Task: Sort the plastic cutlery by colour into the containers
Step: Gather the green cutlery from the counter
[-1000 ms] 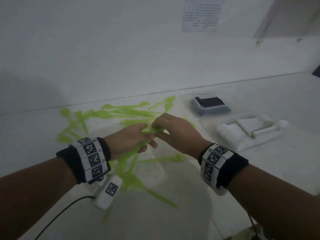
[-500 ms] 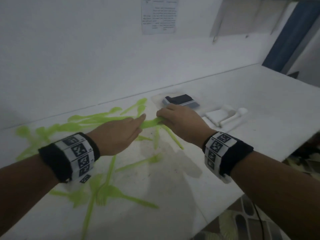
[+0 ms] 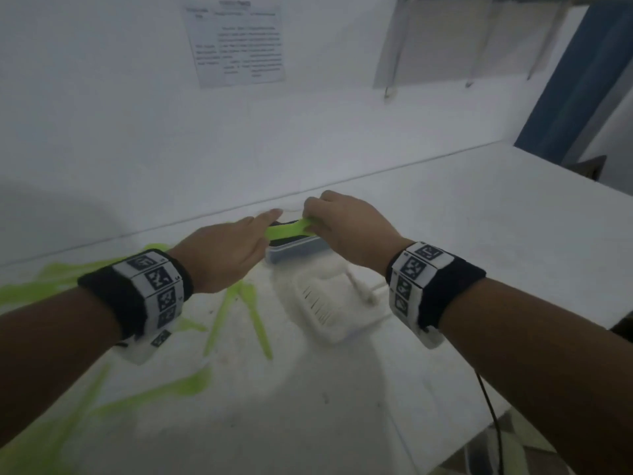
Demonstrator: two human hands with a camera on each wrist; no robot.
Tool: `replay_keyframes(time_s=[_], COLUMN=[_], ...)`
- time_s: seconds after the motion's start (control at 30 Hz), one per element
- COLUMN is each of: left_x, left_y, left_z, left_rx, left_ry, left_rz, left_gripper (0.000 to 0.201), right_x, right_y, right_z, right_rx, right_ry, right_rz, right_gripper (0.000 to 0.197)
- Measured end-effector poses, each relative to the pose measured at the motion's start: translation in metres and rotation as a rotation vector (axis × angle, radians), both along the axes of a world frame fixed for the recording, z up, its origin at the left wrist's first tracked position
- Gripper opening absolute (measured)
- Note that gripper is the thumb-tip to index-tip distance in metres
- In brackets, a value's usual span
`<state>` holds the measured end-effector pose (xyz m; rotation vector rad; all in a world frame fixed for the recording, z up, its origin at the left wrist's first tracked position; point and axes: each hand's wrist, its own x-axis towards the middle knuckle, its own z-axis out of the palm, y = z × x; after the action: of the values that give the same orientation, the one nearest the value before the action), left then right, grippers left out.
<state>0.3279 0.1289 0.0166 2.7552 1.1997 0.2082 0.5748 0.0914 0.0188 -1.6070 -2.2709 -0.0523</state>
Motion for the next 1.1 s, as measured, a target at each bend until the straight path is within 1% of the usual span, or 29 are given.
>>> replay_keyframes(time_s=[0.07, 0.1, 0.17, 0.27, 0.43, 0.57, 0.63, 0.7, 0.8, 0.97, 1.1], left_x=[0.025, 0.036, 0.056, 0.083, 0.118, 0.142, 0.152, 0.159, 0.164, 0.167, 0.173], left_y=[0.008, 0.011, 0.019, 0.037, 0.074, 0.103, 0.113, 0.122, 0.132, 0.138, 0.139], left_z=[-0.002, -0.003, -0.005, -0.006, -0.013, -0.026, -0.032, -0.039, -0.047, -0.060, -0.066], left_rx=[0.013, 0.039, 0.031, -0.023, 0.005, -0.006, -0.029, -0.035, 0.027, 0.128, 0.123], left_ry=[-0.059, -0.064, -0.059, -0.035, 0.058, 0.108, 0.176, 0.241, 0.326, 0.334, 0.349], left_rz=[0.040, 0.052, 0.089, 0.158, 0.172, 0.174, 0.160, 0.144, 0.131, 0.125, 0.154], left_gripper=[0.040, 0.033, 0.026, 0.024, 0.023, 0.020, 0.020, 0.017, 0.013, 0.016, 0.022], right_x=[0.026, 0.038, 0.060, 0.084, 0.114, 0.141, 0.151, 0.157, 0.156, 0.150, 0.153], right_y=[0.017, 0.026, 0.046, 0.078, 0.129, 0.162, 0.172, 0.180, 0.188, 0.195, 0.196], right_z=[0.005, 0.006, 0.006, 0.003, -0.004, -0.014, -0.019, -0.026, -0.041, -0.067, -0.075], right_rx=[-0.040, -0.071, -0.124, -0.177, -0.254, -0.324, -0.395, -0.423, -0.394, -0.251, -0.173], right_ry=[-0.004, -0.006, -0.015, -0.017, -0.057, -0.114, -0.151, -0.174, -0.210, -0.343, -0.365], right_rz=[0.029, 0.042, 0.069, 0.120, 0.168, 0.202, 0.232, 0.244, 0.243, 0.216, 0.195], right_gripper=[0.015, 0.016, 0.017, 0.015, 0.006, 0.009, 0.012, 0.014, 0.015, 0.019, 0.016])
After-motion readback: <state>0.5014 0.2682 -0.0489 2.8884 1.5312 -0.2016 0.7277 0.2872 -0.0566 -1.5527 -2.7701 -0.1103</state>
